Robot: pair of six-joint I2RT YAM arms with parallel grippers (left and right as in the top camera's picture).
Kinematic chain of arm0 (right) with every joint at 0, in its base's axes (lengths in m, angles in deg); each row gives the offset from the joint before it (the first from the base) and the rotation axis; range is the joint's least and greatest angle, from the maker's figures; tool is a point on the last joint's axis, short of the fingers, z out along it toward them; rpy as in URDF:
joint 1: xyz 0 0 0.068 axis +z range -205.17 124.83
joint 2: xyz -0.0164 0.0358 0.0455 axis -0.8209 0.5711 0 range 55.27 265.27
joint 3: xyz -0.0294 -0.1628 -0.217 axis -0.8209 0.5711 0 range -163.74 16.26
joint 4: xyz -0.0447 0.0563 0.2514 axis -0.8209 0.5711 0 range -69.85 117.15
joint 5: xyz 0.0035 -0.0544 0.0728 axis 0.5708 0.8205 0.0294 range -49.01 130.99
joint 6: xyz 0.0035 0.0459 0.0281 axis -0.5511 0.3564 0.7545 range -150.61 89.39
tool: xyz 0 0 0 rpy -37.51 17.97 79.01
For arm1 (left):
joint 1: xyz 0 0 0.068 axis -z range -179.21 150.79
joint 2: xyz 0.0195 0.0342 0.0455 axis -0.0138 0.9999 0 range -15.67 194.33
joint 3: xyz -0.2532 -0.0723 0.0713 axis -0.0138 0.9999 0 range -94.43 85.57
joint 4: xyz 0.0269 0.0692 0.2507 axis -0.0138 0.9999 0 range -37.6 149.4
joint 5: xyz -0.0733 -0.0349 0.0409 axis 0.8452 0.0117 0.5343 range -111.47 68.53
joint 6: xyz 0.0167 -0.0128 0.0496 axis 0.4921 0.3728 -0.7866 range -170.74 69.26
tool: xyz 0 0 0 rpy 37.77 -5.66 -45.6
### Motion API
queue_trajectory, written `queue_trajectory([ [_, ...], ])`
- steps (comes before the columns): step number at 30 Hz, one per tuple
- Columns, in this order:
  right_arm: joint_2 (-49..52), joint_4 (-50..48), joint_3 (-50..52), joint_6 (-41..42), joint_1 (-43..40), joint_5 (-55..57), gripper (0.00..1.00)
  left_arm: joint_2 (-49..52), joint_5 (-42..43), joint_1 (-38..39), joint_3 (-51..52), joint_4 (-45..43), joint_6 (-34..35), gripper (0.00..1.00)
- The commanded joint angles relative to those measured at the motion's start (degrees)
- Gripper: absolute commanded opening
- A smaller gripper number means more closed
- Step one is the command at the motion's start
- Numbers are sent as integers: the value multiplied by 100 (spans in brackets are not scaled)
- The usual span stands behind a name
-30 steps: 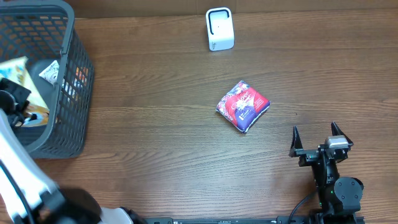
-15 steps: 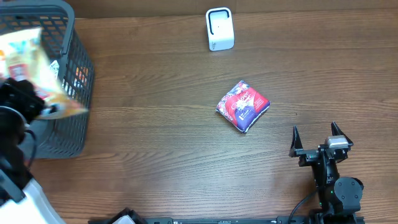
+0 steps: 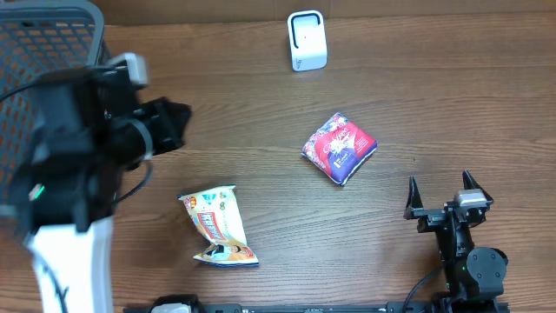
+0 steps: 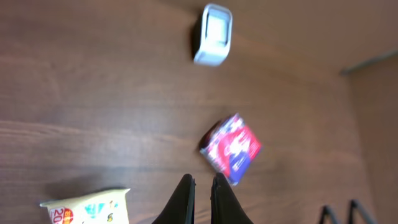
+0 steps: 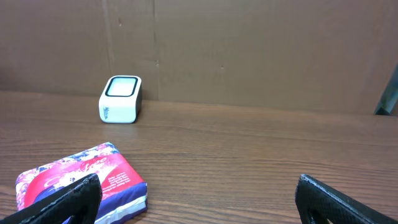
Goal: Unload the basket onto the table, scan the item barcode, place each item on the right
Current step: 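Lift the pouch out and drop it onto the table, then grasp the cream pouch on the table with the left gripper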
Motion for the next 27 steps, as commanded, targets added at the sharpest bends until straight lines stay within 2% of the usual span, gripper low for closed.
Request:
queue_trajectory([
  [1, -52, -35, 59, -24, -28, 11, 100, 514, -527, 509, 256, -39, -13, 4],
  [5, -52, -35, 59, -24, -28, 11, 100, 992, -667, 946, 256, 492, -20, 4],
  [7, -52, -35, 59, -24, -28, 9, 100, 1204, -1294, 1121, 256, 1058, 55, 4],
  [10, -52, -35, 59, -22, -28, 9, 100, 1502, -2793, 1290, 334, 1917, 887, 4],
  [11, -52, -35, 59, -24, -28, 9, 100, 1578, -3093, 1320, 424, 2122, 1158, 4],
  [13, -52, -35, 59, -24, -28, 11, 100, 1641, -3163, 1366, 710, 2286, 1281, 4],
  [19, -52, -35, 59, -24, -28, 11, 100, 1644, -3029, 1504, 2208, 1993, 1604, 4],
  [27, -52, -35, 59, -24, -28, 9, 100, 1644, -2356, 1508, 3696, 566, 1650, 6],
])
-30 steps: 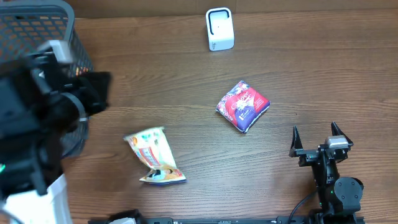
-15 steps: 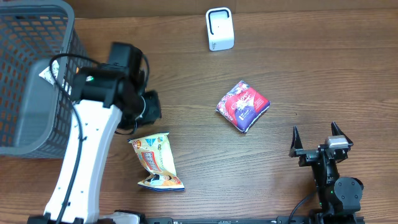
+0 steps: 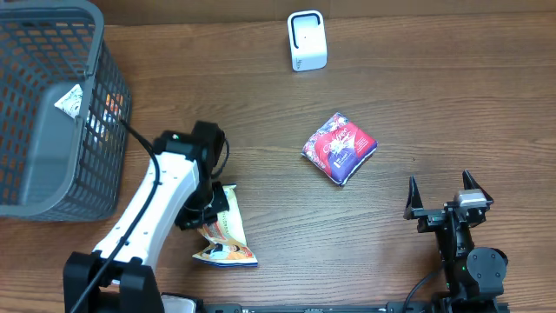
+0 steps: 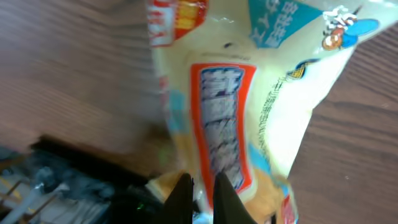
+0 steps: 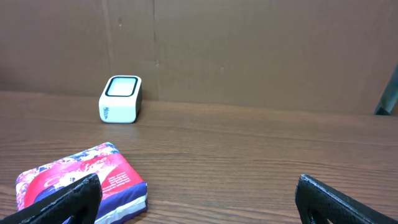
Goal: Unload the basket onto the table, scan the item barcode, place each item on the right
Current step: 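Grasp the cream pouch on the table with the left gripper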
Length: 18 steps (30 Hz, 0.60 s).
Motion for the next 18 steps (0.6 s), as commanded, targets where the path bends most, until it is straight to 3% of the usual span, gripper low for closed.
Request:
queue_trajectory([
  [1, -52, -37, 59, -22, -26, 11, 100, 13, 358, 37, 444, -584, 162, 6],
  [13, -52, -37, 59, -22, -26, 13, 100, 17, 1707, 37, 1650, -3617, 568, 4],
  [16, -52, -37, 59, -22, -26, 13, 100, 17, 1698, 37, 1681, -3895, 479, 4],
  [18, -52, -37, 59, -22, -26, 11, 100, 11, 1683, 35, 1537, -3834, -2, 4],
])
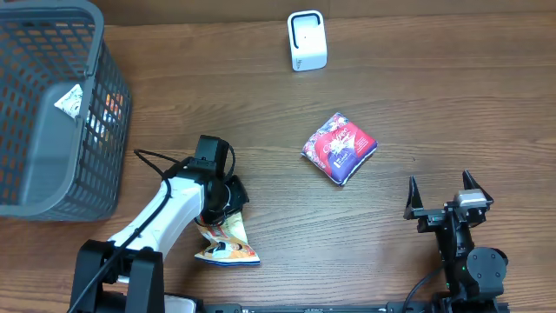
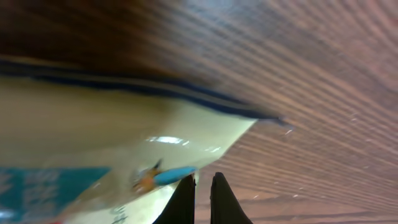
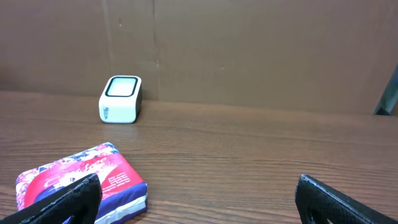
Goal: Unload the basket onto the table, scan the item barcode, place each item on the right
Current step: 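Grasp the cream pouch on the table with the left gripper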
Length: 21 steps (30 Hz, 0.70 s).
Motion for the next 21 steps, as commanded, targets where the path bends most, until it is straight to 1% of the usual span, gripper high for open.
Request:
queue_trajectory([
  [1, -52, -31, 59, -22, -26, 11, 100, -9, 83, 17, -236, 188, -557, 4],
  [2, -52, -31, 59, -22, -26, 9, 100, -15, -96, -4, -461, 511, -623, 4],
  [3, -52, -31, 59, -22, -26, 11, 100, -24, -415, -37, -879, 1088, -623, 4],
  [4, -52, -31, 59, -20, -26, 11, 100, -26, -542, -46, -1067, 1327, -623, 4],
  [5, -52, -31, 59, -20, -26, 9, 100, -37, -999, -48, -1821, 2225, -621, 4],
  [7, -52, -31, 59, -22, -26, 11, 100, -48, -1353, -44, -2540, 3053, -614, 4],
  [9, -52, -31, 59, -22, -26, 11, 100, -57, -1690, -39, -3158, 3807, -496, 4],
  [11, -52, -31, 59, -22, -26, 9, 100, -79, -2048, -39, -3545, 4415, -166, 4],
  [17, -52, -31, 59, -22, -26, 9, 100, -511, -2702, -44, -3589, 5453, 726, 5],
  [21, -52, -31, 59, -22, -26, 11, 100, -1117, -2673, -44, -3346, 5532, 798, 4],
])
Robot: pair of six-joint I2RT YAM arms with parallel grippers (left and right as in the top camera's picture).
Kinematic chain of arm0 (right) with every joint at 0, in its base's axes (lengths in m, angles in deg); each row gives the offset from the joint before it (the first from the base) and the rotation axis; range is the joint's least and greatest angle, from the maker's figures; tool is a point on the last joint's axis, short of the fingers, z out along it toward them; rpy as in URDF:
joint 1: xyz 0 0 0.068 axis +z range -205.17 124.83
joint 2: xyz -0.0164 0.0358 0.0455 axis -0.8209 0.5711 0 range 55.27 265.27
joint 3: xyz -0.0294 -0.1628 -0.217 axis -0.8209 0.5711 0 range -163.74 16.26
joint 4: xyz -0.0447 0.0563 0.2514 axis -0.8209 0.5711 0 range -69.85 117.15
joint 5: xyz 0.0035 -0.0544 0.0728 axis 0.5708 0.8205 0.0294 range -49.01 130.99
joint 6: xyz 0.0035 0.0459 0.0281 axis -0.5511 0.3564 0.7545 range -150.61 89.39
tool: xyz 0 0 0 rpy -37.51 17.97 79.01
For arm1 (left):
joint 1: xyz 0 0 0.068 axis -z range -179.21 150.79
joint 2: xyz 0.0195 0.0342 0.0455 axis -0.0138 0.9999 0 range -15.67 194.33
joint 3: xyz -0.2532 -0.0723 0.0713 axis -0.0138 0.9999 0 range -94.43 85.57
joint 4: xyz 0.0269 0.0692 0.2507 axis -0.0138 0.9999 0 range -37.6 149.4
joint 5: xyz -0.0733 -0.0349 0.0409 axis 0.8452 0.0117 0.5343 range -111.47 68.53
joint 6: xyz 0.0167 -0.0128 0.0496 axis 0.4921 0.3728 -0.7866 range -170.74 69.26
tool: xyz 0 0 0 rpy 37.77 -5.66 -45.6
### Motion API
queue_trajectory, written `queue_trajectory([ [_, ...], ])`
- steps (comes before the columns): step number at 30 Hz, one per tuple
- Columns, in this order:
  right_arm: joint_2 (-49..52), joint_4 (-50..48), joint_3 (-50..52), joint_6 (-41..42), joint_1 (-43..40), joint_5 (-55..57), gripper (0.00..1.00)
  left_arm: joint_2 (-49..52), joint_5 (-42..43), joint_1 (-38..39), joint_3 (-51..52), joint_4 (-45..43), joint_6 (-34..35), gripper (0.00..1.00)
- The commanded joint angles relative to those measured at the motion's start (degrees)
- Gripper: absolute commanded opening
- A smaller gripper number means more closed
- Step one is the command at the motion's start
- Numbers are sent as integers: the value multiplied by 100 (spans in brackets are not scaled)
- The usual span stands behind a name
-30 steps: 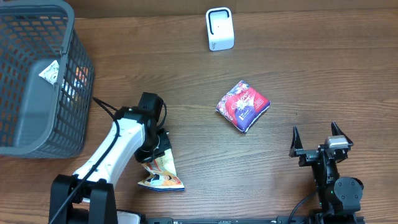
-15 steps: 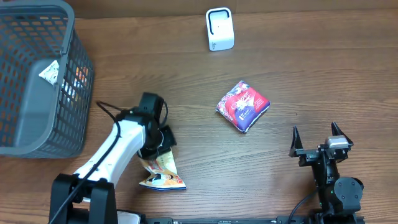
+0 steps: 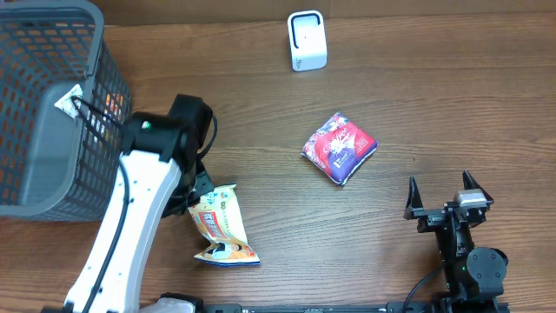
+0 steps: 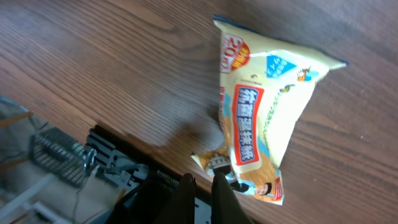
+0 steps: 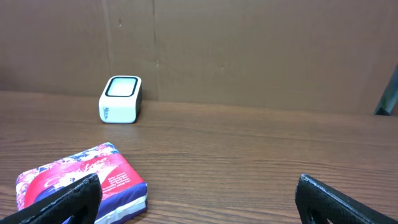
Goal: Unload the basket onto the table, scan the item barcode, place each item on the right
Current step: 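Grasp the cream pouch on the table with the left gripper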
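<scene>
A cream snack bag (image 3: 221,228) with a red label lies flat on the wooden table; the left wrist view shows it whole (image 4: 261,118). My left gripper (image 4: 203,182) hangs above the bag's near end, shut with nothing between its fingers. A red and purple packet (image 3: 340,148) lies mid-table and also shows in the right wrist view (image 5: 81,180). The white scanner (image 3: 306,41) stands at the far edge. My right gripper (image 5: 199,199) rests open at the front right, with the packet just beyond its left finger.
A grey wire basket (image 3: 52,104) holding some items stands at the far left, close behind my left arm. The table's front edge with cables and hardware below shows in the left wrist view (image 4: 74,155).
My left arm has risen from low against the snack bag to higher above it. The bag lies where it was. The gripper is still shut. The right arm has not moved.
My left gripper was shut and high by the basket, looking over the table. Then it was down over the snack bag, then very low at the bag's edge. Now it is raised again, and the bag still lies on the table. The right gripper stayed open and still.
</scene>
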Motion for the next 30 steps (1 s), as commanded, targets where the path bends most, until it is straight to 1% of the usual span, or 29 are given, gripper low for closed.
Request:
queue_trajectory([
  [1, -46, -35, 59, -24, -26, 11, 100, -675, -264, -28, 262, 39, 376, 4],
  [4, -46, -33, 59, -24, -26, 11, 100, -1132, -63, -28, 798, -11, 380, 4],
  [5, -46, -35, 59, -24, -26, 9, 100, -1360, 157, -28, 1202, -197, 380, 4],
  [7, -46, -35, 59, -24, -26, 9, 100, -1541, 339, -28, 1650, -546, 378, 4],
  [10, -46, -35, 59, -22, -26, 9, 100, -1606, 448, -28, 2149, -979, 398, 4],
  [14, -46, -35, 59, -24, -26, 9, 100, -1561, 492, -28, 2750, -1425, 730, 4],
  [19, -46, -35, 59, -24, -26, 11, 100, -1561, 664, -28, 3263, -1690, 977, 5],
  [24, -46, -35, 59, -24, -26, 11, 100, -1561, 1318, -28, 3873, -2398, 977, 5],
  [28, -46, -35, 59, -22, -26, 9, 100, -1558, 1325, -28, 4092, -2968, 979, 5],
  [30, -46, -35, 59, -24, -26, 11, 100, -1558, 1349, -28, 4172, -3510, 973, 5],
])
